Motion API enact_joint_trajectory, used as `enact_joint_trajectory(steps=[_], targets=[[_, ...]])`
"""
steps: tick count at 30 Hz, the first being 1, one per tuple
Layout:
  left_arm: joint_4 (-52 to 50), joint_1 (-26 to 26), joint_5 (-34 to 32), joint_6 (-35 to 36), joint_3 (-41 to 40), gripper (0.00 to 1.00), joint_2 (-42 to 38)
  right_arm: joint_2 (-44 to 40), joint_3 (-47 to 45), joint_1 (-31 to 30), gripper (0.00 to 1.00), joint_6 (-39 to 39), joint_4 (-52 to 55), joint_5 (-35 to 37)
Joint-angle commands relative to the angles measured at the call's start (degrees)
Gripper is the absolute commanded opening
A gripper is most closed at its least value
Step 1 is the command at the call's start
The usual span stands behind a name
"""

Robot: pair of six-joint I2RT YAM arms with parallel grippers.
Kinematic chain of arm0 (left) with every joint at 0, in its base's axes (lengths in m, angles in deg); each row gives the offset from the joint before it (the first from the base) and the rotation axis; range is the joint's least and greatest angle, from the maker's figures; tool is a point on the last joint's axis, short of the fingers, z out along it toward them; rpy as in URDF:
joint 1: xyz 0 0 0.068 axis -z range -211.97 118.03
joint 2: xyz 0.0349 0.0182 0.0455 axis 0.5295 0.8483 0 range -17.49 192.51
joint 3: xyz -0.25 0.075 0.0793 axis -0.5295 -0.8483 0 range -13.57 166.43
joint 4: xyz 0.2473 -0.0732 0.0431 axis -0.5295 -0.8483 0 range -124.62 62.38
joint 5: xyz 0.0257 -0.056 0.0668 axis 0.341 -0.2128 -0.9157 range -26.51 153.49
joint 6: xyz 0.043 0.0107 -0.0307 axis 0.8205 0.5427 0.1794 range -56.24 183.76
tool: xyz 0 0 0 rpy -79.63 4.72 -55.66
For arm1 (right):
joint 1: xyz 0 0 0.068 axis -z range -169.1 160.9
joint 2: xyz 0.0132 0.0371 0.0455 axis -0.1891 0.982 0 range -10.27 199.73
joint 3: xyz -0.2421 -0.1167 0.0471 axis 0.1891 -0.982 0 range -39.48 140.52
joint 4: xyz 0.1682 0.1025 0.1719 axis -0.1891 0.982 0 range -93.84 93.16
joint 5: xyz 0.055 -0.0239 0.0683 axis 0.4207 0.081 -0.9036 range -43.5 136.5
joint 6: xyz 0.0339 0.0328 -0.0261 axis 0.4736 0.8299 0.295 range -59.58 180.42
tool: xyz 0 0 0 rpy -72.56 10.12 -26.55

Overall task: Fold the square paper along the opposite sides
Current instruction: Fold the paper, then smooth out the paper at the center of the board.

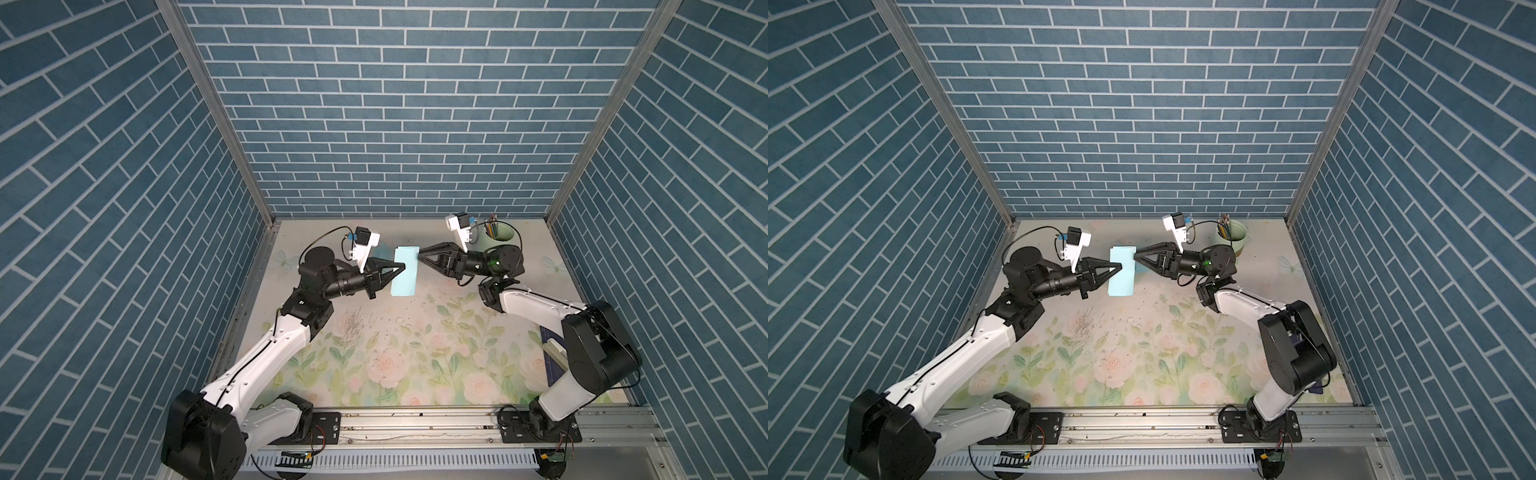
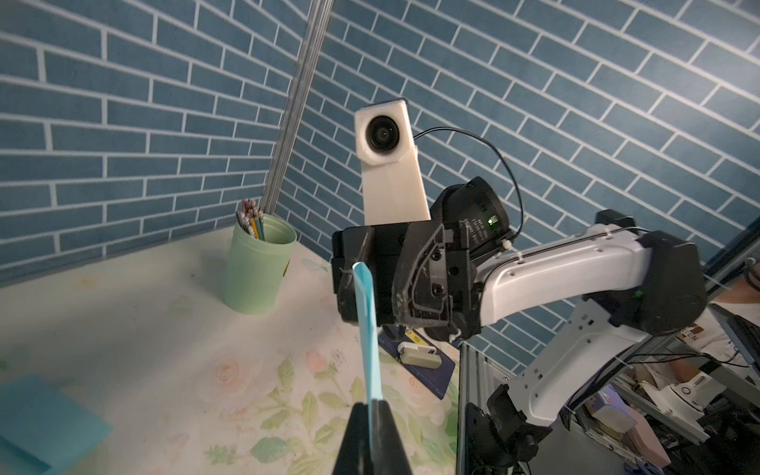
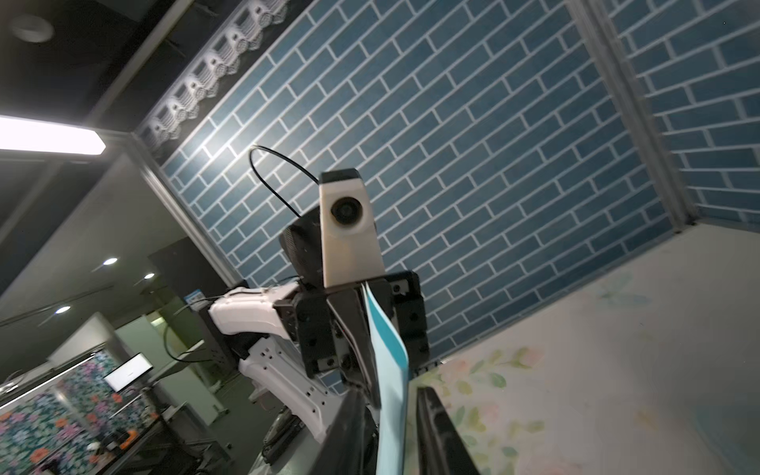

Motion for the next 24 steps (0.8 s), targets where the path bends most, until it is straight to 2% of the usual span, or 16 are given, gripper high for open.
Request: enact_joint_trajectory(steps=[1,3,6,7,9,11,13,18,24], targets=[[-15.2,0.3,-4.1,3.6,1.9,0.0,7.1,-10.9,-5.5,0.2,0.38,-26.4,27.9,10.4],[-19.7,1.8,-4.6,4.5,3.1,0.0,13.4,-15.5,-10.2,-1.0,0.38,-35.4,35.3,18.1],[-25.8,3.8,-5.5,7.9,4.4,0.0,21.9,-18.4,-17.9,-3.0,0.32,-39.0,34.2,25.6],[-26.7,3.8,-4.9,8.4,4.5,0.0,25.1,-19.1,-19.9,-5.0,0.32,-40.1,34.5,30.5],[-28.9,4.0,-4.0,9.7,5.5,0.0,30.6,-19.8,-23.5,-8.5,0.31,-42.8,33.3,35.9],[-29.8,4.1,-3.6,10.5,6.2,0.0,34.0,-20.0,-27.4,-12.5,0.24,-48.1,30.6,41.6],[-28.4,4.3,-1.6,10.4,5.7,0.0,36.0,-18.7,-31.3,-16.2,0.13,-54.8,26.0,47.6],[-28.9,5.6,-0.1,11.0,6.1,0.0,41.6,-7.6,-31.5,-20.3,0.0,-59.0,18.4,49.1],[-32.0,5.8,-2.9,13.3,7.4,0.0,42.3,5.7,-27.8,-25.1,0.0,-63.3,13.2,51.3]])
